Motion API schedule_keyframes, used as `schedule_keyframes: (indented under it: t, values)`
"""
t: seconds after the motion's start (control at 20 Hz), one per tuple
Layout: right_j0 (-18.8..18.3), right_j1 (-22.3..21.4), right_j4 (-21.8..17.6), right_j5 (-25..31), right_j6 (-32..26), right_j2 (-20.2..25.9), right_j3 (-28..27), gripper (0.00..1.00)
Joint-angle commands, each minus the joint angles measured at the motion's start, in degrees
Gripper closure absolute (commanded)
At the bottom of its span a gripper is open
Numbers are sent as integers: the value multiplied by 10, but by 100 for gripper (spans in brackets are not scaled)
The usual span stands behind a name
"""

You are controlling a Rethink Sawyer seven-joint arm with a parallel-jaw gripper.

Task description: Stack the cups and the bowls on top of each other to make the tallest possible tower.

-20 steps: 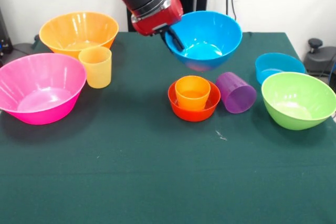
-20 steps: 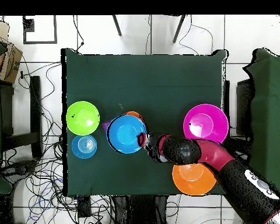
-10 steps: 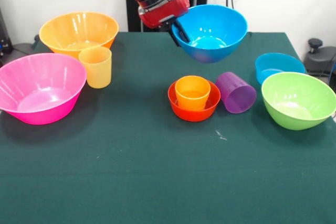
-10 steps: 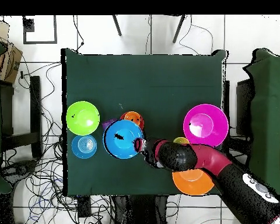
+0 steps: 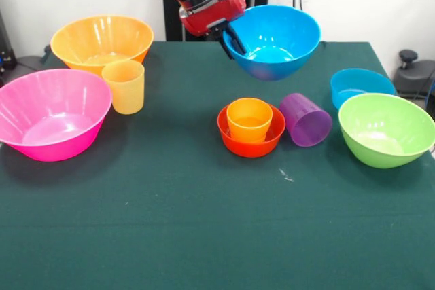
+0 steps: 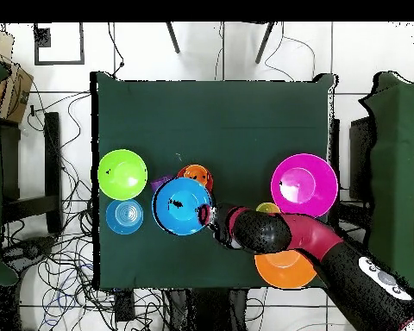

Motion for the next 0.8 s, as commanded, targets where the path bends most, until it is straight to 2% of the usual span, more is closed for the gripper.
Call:
schedule_keyframes:
  t: [0.05, 0.4, 0.8]
  values:
    - [40, 3, -18, -6, 5, -9, -24, 100]
    - [52, -1, -11, 9, 4, -10, -38, 100]
    - [41, 1, -1, 43, -23, -4, -57, 100]
